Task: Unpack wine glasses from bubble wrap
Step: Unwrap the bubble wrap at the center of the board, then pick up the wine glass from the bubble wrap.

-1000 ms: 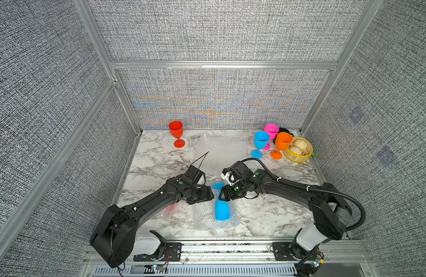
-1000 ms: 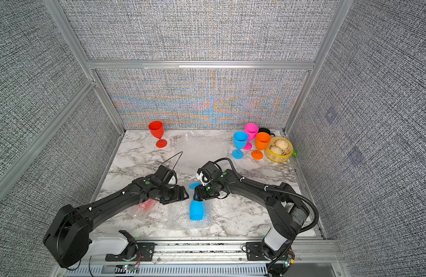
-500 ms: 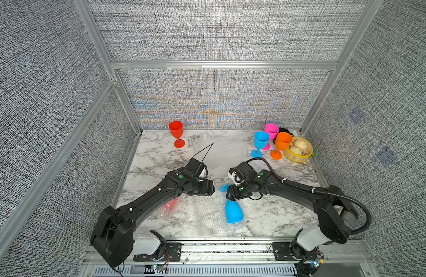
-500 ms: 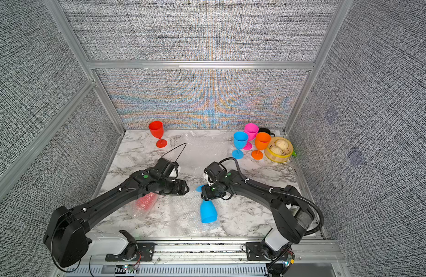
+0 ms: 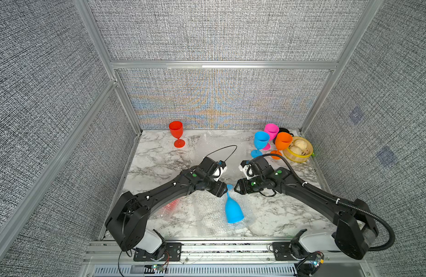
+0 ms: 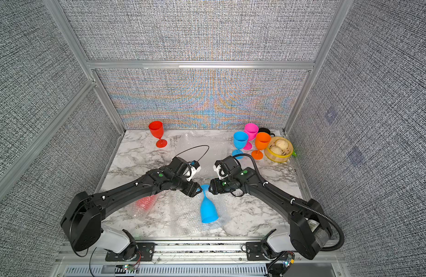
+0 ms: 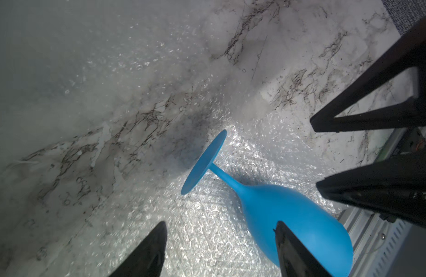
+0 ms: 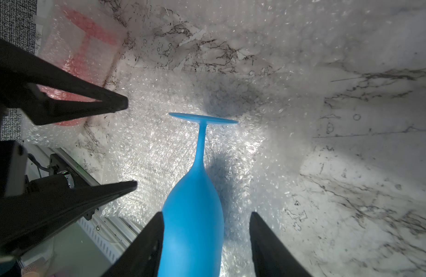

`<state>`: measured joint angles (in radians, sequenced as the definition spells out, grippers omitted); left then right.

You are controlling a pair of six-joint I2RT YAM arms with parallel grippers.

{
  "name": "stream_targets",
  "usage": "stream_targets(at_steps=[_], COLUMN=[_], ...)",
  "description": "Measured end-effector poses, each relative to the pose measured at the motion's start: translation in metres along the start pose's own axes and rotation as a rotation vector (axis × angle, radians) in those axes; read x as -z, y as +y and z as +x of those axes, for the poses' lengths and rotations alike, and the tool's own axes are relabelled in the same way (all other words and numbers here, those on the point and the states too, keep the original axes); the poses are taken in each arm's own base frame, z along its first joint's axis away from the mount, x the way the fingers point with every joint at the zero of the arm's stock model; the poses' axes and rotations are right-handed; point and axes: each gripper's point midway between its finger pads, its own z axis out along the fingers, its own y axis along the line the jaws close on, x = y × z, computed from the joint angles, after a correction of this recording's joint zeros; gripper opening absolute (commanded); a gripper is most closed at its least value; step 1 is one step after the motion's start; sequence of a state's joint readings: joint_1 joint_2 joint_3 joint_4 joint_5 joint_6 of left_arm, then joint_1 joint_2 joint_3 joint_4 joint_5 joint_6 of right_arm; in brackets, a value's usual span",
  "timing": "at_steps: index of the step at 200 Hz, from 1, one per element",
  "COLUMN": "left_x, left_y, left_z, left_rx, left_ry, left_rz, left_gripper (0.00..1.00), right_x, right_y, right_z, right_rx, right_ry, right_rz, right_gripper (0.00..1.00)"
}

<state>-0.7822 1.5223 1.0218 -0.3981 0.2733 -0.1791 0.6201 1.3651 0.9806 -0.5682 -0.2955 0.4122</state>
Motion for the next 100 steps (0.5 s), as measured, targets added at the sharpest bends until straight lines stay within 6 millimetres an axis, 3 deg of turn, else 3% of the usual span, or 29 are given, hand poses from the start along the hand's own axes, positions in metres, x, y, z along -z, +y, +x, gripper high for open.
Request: stream_targets(at_steps=[37, 74, 100], left_x=[-0.024, -0.052, -0.061], left_y=[0.002, 0.002, 0.001], left_z=[-0.020, -0.016, -0.011], left_rx=[-0.072, -0.064, -0.053], left_ry=[-0.024, 0.016, 0.038], left_rz=[0.010, 0.057, 0.081], left_gripper=[0.66, 0.54, 0.48], right_x=[0.016, 0.035, 0.039], right_y=[-0.015, -0.024, -0.022], right_z=[0.004, -0.003, -0.003], right_rx=[-0.029, -0.041, -0.040], right_ry=[-0.023, -0.068, -0.074], right_rz=[-0.003, -0.011, -0.032], right_gripper=[0.58, 0.57, 0.57])
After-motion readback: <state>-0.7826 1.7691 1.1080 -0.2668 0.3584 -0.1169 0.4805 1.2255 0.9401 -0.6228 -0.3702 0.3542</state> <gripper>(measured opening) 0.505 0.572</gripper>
